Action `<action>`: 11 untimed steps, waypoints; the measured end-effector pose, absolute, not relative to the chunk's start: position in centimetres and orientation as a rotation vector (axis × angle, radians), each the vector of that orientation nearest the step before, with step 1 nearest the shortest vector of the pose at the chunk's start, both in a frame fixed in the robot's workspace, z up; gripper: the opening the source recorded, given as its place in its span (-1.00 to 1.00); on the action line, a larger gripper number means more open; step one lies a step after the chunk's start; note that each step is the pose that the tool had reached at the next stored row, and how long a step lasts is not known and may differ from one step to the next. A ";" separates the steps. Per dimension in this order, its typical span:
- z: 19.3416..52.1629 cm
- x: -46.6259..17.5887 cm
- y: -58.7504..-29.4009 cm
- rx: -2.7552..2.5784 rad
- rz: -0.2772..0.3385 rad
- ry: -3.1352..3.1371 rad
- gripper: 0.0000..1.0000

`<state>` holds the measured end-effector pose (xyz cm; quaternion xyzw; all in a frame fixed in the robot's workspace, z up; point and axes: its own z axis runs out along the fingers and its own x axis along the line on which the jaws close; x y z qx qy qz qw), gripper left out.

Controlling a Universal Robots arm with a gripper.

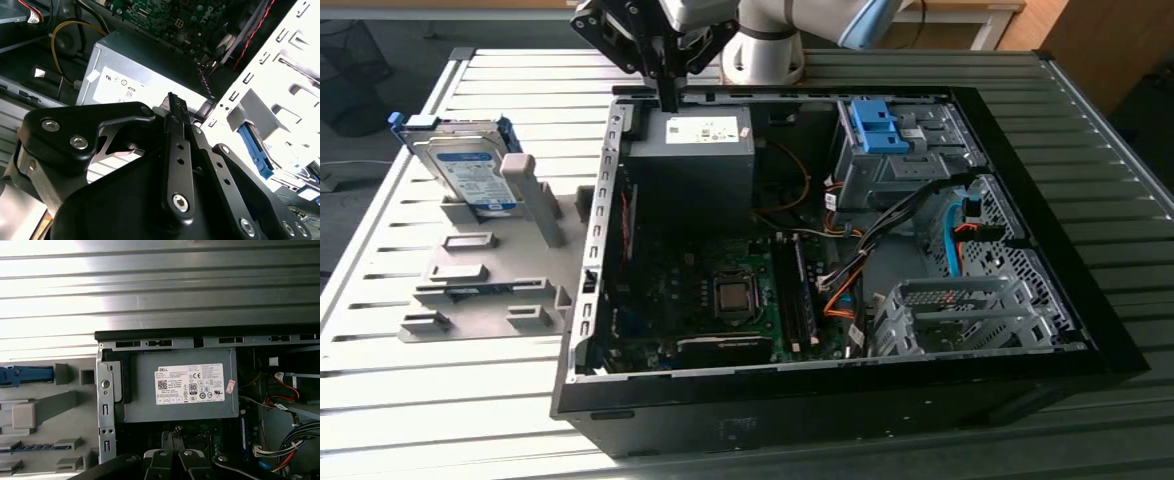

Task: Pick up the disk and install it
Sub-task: 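Reach for the disk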

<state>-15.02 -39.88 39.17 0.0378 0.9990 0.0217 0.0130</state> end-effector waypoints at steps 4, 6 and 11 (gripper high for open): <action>39.2 -15.4 -39.9 0.118 0.068 3.113 -0.79; 39.2 -15.4 -39.9 0.118 0.068 3.113 -0.79; 39.2 -15.5 -39.9 0.118 0.068 3.113 -0.79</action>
